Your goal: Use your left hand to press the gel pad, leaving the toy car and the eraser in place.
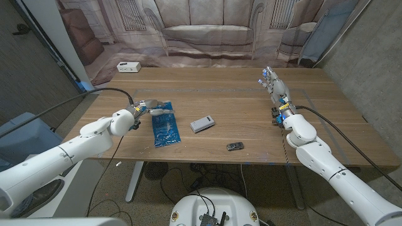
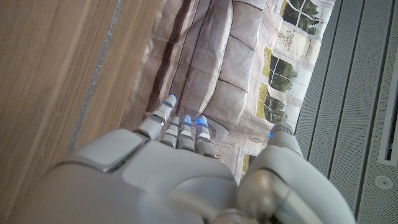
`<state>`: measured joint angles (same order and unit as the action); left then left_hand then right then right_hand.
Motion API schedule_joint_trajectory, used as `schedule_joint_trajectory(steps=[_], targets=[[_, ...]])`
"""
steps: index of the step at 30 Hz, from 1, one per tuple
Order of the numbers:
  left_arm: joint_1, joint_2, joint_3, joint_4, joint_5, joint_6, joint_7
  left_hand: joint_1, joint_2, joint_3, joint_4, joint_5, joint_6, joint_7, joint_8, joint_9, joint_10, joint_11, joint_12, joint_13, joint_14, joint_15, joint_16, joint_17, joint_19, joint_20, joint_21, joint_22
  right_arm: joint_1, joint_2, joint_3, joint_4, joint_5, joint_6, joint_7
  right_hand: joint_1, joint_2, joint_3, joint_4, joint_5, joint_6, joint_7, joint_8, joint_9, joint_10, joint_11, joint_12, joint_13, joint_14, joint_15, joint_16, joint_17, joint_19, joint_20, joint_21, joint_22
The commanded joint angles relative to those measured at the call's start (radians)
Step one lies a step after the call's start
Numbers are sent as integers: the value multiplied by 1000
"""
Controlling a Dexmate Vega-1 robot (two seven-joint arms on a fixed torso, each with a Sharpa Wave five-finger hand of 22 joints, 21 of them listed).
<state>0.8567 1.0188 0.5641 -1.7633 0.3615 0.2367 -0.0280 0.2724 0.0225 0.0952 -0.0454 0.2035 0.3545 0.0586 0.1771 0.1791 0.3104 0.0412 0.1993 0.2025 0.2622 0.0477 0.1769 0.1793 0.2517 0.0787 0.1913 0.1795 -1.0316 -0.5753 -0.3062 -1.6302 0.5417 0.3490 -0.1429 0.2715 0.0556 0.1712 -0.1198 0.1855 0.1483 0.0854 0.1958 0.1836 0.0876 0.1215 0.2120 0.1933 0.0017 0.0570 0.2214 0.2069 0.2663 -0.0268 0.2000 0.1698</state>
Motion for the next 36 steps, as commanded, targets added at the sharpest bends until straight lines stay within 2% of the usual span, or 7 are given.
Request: schedule_joint_trajectory(steps=[1,17,36], targets=[[-27,-1,25,8,18,4,-32,-10,0,-2,-2,-1,-7,-2,2,5,-4,1,0,1,-6,0,2,3,0,0,-2,2,-3,0,1,-4,-3,0,-3,1,4,-3,-4,2,8,3,2,3,5,3,-4,1,4,5,-2,5,1,6,-4,3],[-43,-28,49,37,41,-20,-23,-13,4,-4,0,0,2,-1,10,5,6,-6,6,1,0,-4,8,3,3,0,2,2,-9,-6,2,-17,-7,-12,-11,2,5,-3,-4,2,9,3,2,3,5,3,-5,1,5,5,-3,5,1,7,-4,3],[-50,-30,62,48,52,-4,-38,-13,9,-4,-1,0,13,7,15,5,17,-12,12,1,8,-5,12,2,8,-7,6,1,11,-5,-5,-10,-5,-24,-2,3,7,-4,-5,2,10,3,1,3,6,5,-6,1,5,5,-5,5,1,8,-4,3]])
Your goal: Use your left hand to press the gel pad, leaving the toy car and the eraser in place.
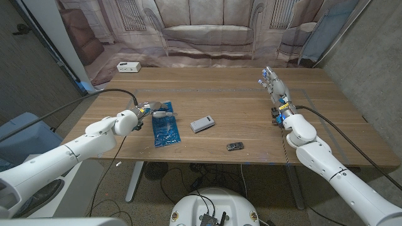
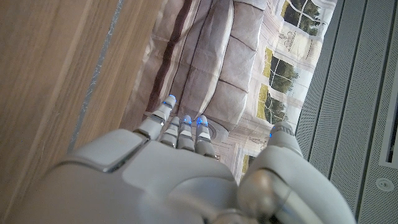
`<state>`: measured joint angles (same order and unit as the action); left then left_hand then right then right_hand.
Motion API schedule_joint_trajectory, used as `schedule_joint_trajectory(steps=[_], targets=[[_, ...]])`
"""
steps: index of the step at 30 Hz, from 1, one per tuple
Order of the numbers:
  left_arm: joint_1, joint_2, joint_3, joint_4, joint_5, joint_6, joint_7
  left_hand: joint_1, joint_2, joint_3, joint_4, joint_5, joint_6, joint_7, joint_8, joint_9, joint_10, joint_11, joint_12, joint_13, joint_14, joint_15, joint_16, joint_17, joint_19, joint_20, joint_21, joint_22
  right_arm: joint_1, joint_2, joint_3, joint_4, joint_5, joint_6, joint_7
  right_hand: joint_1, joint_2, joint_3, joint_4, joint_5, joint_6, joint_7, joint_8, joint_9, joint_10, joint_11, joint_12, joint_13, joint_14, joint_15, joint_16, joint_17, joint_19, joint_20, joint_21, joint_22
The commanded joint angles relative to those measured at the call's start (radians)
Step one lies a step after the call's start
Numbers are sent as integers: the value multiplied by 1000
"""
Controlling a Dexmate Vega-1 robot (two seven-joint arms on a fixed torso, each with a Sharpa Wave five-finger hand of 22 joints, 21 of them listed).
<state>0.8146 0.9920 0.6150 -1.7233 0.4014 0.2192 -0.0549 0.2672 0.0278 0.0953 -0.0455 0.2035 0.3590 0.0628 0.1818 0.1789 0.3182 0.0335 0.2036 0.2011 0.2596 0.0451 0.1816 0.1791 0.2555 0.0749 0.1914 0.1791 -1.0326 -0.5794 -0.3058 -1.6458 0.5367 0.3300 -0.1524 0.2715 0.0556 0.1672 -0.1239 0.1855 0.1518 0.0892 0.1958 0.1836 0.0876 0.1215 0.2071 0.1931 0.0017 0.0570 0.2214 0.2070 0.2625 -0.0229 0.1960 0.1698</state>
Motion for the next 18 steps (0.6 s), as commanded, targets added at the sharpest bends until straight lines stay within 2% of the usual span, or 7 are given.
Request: schedule_joint_trajectory(steps=[1,4,8,18], targets=[[-8,-3,12,9,13,14,-12,-8,4,-4,-1,0,10,4,11,5,11,-3,9,2,11,-3,8,3,5,-3,6,2,13,0,-6,7,-1,-4,9,3,7,0,-1,2,6,0,1,3,6,5,-1,1,6,5,-4,5,5,4,0,3],[-13,-4,15,11,14,13,-18,-8,4,-4,-1,0,11,3,11,5,11,-8,8,2,13,-3,8,2,5,-4,6,1,14,0,-7,6,-1,-7,7,3,7,0,-1,2,6,0,1,3,6,4,-1,1,6,5,-4,5,5,4,0,3],[-32,-4,26,18,8,13,-65,-8,5,-5,-1,0,10,3,11,5,7,-2,7,2,8,-2,6,2,6,-5,7,1,15,0,-7,5,-1,-9,5,3,7,0,-1,2,7,0,1,3,6,4,-1,1,6,5,-5,5,5,4,0,3],[-54,-11,42,29,13,12,-102,-7,7,-5,-2,1,-1,4,7,5,-4,-1,4,2,-1,-3,4,2,-1,-5,5,1,13,2,-7,4,-4,-9,-2,3,8,0,-1,2,7,-1,1,3,6,4,-2,1,6,5,-5,5,4,4,-1,3]])
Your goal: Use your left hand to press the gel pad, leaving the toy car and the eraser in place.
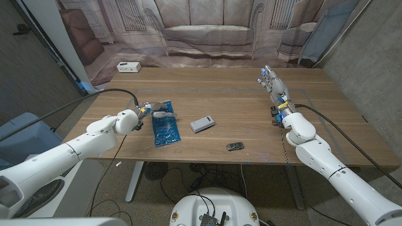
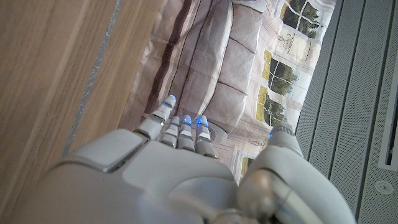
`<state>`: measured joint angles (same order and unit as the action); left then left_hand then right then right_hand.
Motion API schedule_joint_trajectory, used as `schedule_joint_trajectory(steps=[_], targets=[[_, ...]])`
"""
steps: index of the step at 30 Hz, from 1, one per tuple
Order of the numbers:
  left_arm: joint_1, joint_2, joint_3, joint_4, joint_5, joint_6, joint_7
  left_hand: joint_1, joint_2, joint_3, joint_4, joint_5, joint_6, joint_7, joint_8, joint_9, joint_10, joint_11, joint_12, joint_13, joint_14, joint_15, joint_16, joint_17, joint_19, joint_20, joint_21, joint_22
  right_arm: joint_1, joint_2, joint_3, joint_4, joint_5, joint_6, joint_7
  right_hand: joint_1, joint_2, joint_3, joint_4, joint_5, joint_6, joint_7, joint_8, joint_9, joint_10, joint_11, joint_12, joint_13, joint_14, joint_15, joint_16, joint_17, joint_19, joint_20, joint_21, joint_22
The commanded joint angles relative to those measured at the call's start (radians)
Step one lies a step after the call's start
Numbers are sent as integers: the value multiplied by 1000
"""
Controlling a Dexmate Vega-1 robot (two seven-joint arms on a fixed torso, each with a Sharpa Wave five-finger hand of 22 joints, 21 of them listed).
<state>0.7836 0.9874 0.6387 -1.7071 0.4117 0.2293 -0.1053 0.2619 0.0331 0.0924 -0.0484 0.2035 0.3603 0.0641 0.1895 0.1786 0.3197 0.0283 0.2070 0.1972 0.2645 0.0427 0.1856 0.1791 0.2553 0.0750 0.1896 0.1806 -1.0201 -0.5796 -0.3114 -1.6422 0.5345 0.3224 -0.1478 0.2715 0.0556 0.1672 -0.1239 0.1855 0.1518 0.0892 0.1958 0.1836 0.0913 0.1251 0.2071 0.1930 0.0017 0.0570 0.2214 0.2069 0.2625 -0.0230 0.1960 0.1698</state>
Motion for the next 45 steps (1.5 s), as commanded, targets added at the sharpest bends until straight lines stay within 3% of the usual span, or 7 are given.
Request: schedule_joint_trajectory(steps=[1,11,17,27,45], targets=[[-23,-7,19,15,-1,0,-54,-2,2,-2,1,1,-2,2,-1,5,-6,3,0,6,-6,0,0,2,-1,-4,7,0,1,3,-1,0,-2,-1,-7,3,8,0,-1,2,6,0,0,3,3,0,-2,1,6,5,-5,5,4,4,-1,3],[-27,-12,21,27,-29,-5,-76,-2,2,-3,1,1,-5,5,-1,5,-10,8,-1,6,-7,0,0,2,3,-2,8,0,-1,-1,-3,-4,-5,-6,-8,3,8,-1,-1,2,7,0,0,3,3,2,-2,2,7,5,-5,5,4,3,-1,3],[-36,-16,30,39,-38,-4,-98,-3,3,-4,1,1,-4,7,0,5,-9,8,0,6,-4,1,2,2,21,15,15,-1,0,-2,-3,-7,-6,-10,-9,5,10,0,-1,2,8,0,0,3,4,2,-2,2,7,5,-6,5,4,3,-1,3],[-63,-18,54,49,-25,5,-143,-3,3,-6,0,1,3,11,3,5,-3,11,4,6,-1,2,3,2,18,0,13,-1,5,0,-6,-6,-7,-15,-11,8,12,2,-2,2,8,1,0,3,3,1,-3,2,7,5,-6,5,4,2,-1,3],[-88,-21,75,50,5,18,-182,-6,3,-9,0,1,17,10,7,5,9,8,8,6,8,0,6,2,18,-3,12,-1,10,5,-9,1,-7,-13,-11,13,16,4,-4,2,9,2,0,3,4,1,-3,2,7,5,-7,4,3,2,-1,3]])
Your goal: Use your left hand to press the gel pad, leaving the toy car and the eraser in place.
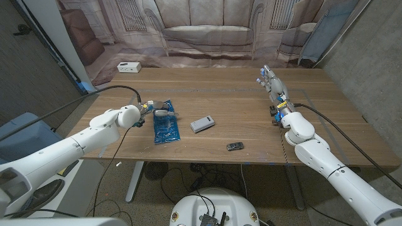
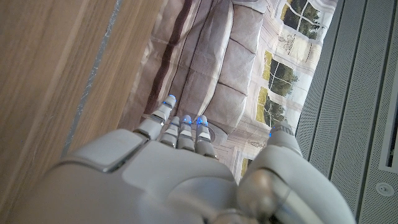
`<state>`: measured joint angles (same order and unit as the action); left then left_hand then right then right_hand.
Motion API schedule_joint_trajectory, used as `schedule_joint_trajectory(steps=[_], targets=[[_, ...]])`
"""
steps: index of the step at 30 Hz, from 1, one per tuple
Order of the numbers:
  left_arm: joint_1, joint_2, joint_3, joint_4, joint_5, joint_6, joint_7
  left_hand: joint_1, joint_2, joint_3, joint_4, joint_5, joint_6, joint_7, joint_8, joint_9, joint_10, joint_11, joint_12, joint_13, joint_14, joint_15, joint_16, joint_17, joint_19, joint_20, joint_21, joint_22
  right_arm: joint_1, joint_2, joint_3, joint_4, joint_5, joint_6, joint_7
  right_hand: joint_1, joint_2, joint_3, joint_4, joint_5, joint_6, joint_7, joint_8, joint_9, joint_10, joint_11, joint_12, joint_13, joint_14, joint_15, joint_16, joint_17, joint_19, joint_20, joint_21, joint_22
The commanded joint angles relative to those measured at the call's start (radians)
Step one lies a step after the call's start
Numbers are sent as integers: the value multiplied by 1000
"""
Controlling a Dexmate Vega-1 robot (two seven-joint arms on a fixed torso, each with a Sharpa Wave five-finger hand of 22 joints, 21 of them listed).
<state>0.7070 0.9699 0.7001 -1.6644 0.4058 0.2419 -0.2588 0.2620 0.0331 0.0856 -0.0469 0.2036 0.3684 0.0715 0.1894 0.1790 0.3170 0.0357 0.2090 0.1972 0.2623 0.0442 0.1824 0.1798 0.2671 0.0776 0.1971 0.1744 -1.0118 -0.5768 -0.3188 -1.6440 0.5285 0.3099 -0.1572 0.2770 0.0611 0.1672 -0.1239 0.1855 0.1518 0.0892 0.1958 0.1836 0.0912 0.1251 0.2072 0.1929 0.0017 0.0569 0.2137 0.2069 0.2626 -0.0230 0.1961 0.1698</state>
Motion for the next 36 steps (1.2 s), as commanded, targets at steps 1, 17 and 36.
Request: schedule_joint_trajectory(steps=[1,17,36], targets=[[-12,-3,14,7,11,5,-29,-6,3,-2,-1,1,9,2,7,5,12,2,7,6,11,-2,9,1,7,-6,4,5,2,1,-2,3,-3,0,0,7,10,4,-4,2,9,2,0,3,4,1,-3,2,7,5,0,4,3,3,-2,3],[4,9,-3,-17,9,18,-11,-7,3,-4,-1,1,10,3,7,5,12,0,6,6,12,-2,9,1,8,-7,4,5,3,2,-2,4,-1,3,2,10,12,4,-5,2,10,0,0,3,4,-1,-3,2,7,5,0,4,3,2,-1,3],[31,22,-40,-47,-10,15,47,-7,5,-5,-2,1,10,5,5,5,11,0,5,6,13,-3,8,1,10,-9,4,5,1,2,0,-1,-2,2,-4,13,15,5,-6,1,11,2,0,3,4,1,-4,2,7,4,-1,4,4,2,-1,3]])
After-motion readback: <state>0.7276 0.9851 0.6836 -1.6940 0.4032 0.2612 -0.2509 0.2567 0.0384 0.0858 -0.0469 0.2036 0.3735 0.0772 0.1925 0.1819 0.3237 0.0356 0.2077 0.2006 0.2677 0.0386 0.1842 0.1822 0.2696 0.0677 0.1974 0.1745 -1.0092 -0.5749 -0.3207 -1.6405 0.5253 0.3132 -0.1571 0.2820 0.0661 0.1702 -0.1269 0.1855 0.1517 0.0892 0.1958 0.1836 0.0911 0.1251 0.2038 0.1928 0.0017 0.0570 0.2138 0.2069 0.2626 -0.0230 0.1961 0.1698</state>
